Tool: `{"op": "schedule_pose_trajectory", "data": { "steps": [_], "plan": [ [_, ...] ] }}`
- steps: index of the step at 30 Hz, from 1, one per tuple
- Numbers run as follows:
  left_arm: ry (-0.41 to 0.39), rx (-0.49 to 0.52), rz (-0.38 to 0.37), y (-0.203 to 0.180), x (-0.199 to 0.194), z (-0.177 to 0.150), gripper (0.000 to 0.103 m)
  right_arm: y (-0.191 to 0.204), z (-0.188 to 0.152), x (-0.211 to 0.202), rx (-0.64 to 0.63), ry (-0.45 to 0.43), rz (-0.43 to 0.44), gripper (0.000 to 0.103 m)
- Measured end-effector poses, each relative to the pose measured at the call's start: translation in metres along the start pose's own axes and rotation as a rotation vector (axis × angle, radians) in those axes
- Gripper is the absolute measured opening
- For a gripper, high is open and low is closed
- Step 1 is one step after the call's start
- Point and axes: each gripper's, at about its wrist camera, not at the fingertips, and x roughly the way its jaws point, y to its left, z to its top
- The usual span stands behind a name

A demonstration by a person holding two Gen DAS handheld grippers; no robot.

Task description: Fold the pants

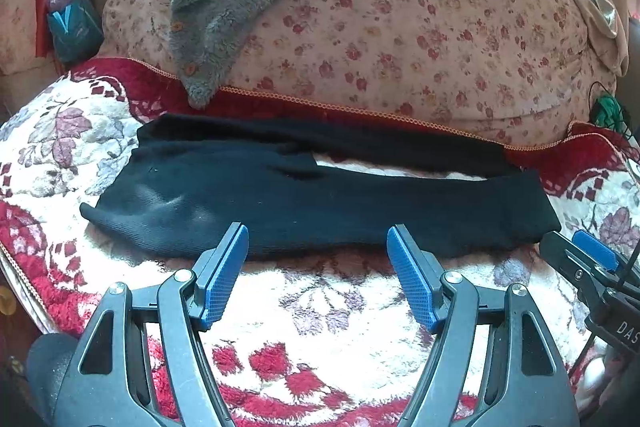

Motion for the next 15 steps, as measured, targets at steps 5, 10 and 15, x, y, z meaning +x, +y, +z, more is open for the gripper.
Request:
{"op": "schedule_pose_trajectory", "data": {
  "steps": [5, 10, 15],
  "plan": [
    [0.006, -0.014, -0.008, 0.006, 0.003, -0.001, 0.073, -0.002, 0.0, 0.003, 0.005, 0.008, -0.003, 0.087],
    [0.03, -0.02, -0.001, 0.009, 0.008, 0.0, 0.073, -0.005, -0.001, 0.006, 0.013, 0.016, -0.003, 0.087],
    [0.047, -0.048, -0.02, 0.02, 0.015, -0.004, 0.073, -0.017, -0.004, 0.012, 0.04, 0.035, -0.011, 0.087]
  ]
}}
